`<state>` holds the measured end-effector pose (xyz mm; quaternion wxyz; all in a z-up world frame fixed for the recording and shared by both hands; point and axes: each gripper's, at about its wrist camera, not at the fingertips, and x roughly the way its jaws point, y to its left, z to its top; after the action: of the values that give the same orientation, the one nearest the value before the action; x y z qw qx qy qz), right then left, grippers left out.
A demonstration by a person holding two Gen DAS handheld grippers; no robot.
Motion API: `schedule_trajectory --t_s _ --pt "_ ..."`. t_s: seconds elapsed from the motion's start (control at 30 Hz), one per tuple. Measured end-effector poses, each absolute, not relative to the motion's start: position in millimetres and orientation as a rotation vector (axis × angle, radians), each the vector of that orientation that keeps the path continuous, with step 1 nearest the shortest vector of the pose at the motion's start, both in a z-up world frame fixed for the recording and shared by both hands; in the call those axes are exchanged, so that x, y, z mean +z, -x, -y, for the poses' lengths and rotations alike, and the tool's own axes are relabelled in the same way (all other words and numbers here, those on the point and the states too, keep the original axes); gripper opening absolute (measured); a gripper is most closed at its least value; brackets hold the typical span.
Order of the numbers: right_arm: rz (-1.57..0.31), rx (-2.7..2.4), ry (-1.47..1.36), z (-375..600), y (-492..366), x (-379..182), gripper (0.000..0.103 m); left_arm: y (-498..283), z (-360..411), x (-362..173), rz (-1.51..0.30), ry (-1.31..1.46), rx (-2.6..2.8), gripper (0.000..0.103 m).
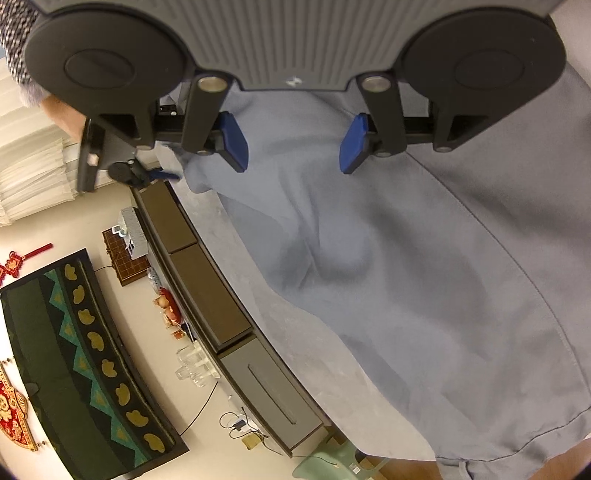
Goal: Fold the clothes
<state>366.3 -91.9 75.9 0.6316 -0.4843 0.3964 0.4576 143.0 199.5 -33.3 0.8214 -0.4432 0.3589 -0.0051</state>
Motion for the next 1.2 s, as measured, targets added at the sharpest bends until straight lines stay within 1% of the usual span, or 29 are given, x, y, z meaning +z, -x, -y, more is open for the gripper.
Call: schedule_trajectory --t_s 0.07,0.1,0.13,0.17,0.2,0.23,0.3,0.37,0.47,0.57,0.6,0.63,0.67,0.7,0.73,0.83,0.87,0.9,0.93,1.0,1.07,1.2 --pt "-1.035 1.060 1.033 92 -379 71 0.053 -146 -198 -33 -0.766 0.943 -0.016 0.055" --pt "-1.026 1.044 1.025 94 -378 73 0.022 -146 -197 -32 -0.766 0.940 -0.020 0.055" --pt "-0.994 1.022 1.037 97 -373 76 0.010 -147 -195 -32 -0.766 0.937 -0.024 0.055" --pt "-0.962 1.000 1.048 99 -368 79 0.008 -148 -194 -31 -0.766 0.933 -0.027 0.055" --pt "-0.922 0.977 1.062 102 -360 83 0.002 -147 -193 -31 -0.765 0.931 -0.026 0.055" --pt "-0.868 0.956 1.084 105 -346 88 0.000 -146 -193 -31 -0.763 0.932 -0.020 0.055" --pt "-0.755 0.925 1.110 113 -311 105 0.000 -143 -195 -31 -0.754 0.941 -0.005 0.055" --pt "-0.609 0.869 1.111 126 -261 128 0.000 -135 -204 -30 -0.721 0.980 0.029 0.055" --pt "-0.469 0.819 1.062 149 -170 152 0.000 -119 -222 -27 -0.647 1.027 0.084 0.055" --pt "-0.448 0.728 1.124 167 -93 120 0.000 -107 -236 -27 -0.614 1.066 0.086 0.055" --pt "-0.447 0.677 1.151 169 -79 103 0.000 -104 -239 -28 -0.620 1.066 0.082 0.055" --pt "-0.430 0.615 1.178 168 -69 83 0.001 -102 -242 -29 -0.625 1.066 0.079 0.055" --pt "-0.418 0.560 1.196 167 -63 66 0.005 -100 -245 -31 -0.631 1.065 0.079 0.055" --pt "-0.415 0.520 1.194 165 -62 54 0.015 -98 -248 -33 -0.638 1.066 0.080 0.055" --pt "-0.407 0.490 1.183 162 -62 48 0.022 -96 -251 -35 -0.643 1.068 0.083 0.055" --pt "-0.341 0.517 1.119 148 -57 66 0.049 -86 -275 -37 -0.615 1.099 0.126 0.055" --pt "-0.311 0.552 1.110 142 -53 77 0.065 -80 -290 -34 -0.580 1.106 0.160 0.055" --pt "-0.281 0.587 1.101 137 -49 87 0.078 -72 -308 -30 -0.528 1.107 0.213 0.055" --pt "-0.251 0.621 1.091 131 -45 97 0.083 -65 -325 -23 -0.480 1.094 0.268 0.056" --pt "-0.212 0.646 1.119 123 -46 107 0.086 -55 -356 -5 -0.417 0.981 0.371 0.059" --pt "-0.196 0.645 1.162 117 -55 109 0.087 -61 -375 7 -0.425 0.845 0.403 0.067" --pt "-0.304 0.622 1.106 119 -91 94 0.086 -89 -395 4 -0.508 0.662 0.371 0.069"
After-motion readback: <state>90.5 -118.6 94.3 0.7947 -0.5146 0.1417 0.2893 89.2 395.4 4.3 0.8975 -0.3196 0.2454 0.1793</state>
